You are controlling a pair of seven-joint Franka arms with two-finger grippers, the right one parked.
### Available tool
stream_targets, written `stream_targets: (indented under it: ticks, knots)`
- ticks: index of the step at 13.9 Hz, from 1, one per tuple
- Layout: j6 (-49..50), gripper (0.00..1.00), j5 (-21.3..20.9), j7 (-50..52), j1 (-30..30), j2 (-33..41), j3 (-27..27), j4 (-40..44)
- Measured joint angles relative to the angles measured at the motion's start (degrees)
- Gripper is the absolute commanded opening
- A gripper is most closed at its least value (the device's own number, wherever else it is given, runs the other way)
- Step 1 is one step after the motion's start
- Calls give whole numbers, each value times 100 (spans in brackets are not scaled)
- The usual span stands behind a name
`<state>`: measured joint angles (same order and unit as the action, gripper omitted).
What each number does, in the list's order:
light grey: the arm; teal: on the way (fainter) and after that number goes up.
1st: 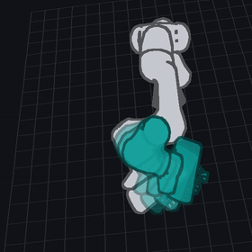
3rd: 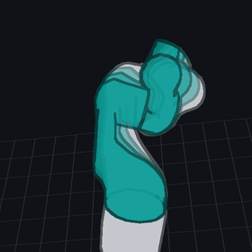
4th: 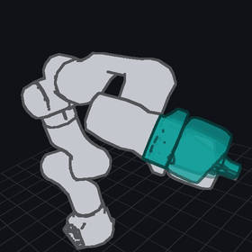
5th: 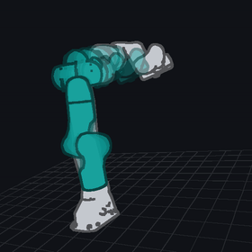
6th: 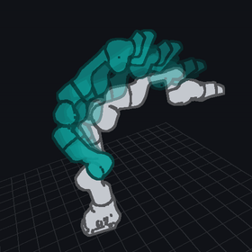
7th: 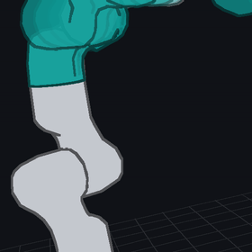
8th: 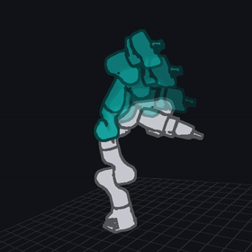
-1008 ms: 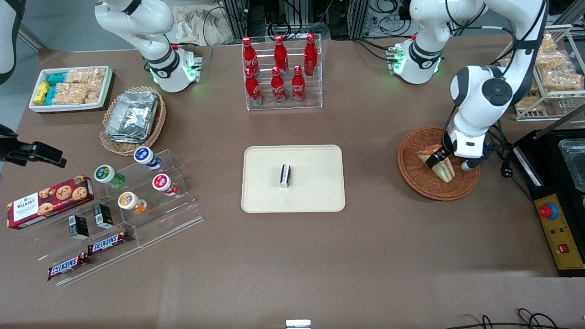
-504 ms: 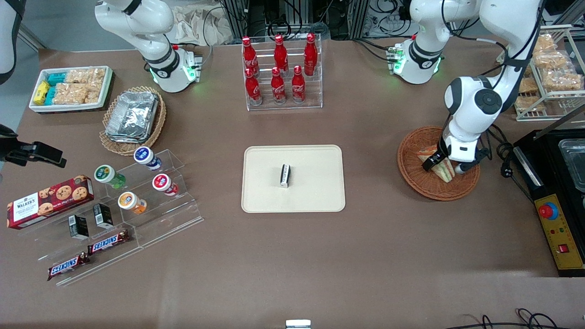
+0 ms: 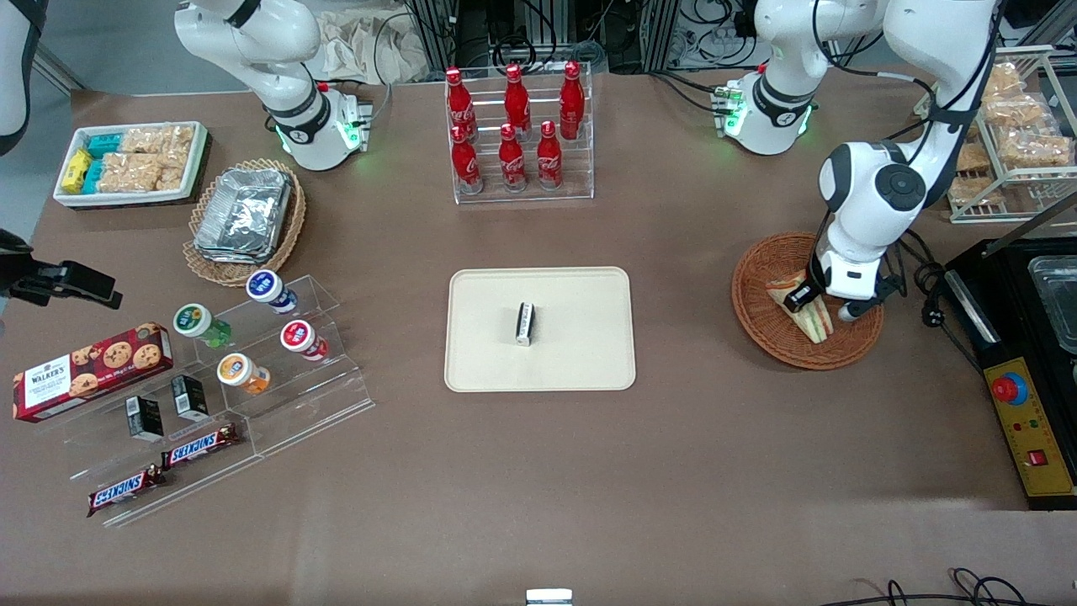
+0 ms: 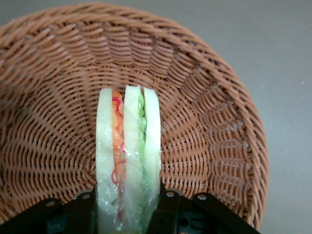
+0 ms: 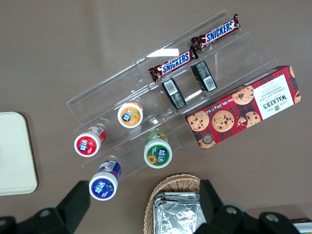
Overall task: Place sandwich from basket to tray
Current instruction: 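Lift the sandwich and carry it toward the white tray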
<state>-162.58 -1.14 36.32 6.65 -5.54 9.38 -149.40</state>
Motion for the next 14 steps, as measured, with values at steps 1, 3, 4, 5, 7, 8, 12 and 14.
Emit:
stream_targets:
  ticks: [1, 3, 4, 5, 7, 8, 12, 14]
  knots:
    - [80, 0, 0, -29, 0, 81, 2, 27]
    - [685, 0, 0, -72, -9, 395, 25, 178]
    - [1143, 0, -1, -89, -18, 611, 49, 322]
    - [1663, 0, -2, -126, -27, 823, 82, 525]
    - [2780, 0, 1, -316, -44, 1138, 204, 1153]
    - [3343, 0, 4, -431, -62, 1223, 255, 1555]
    - [5028, 0, 142, -977, -519, 1249, 303, 3233]
    - [5113, 0, 168, -1276, -919, 1188, 349, 3622]
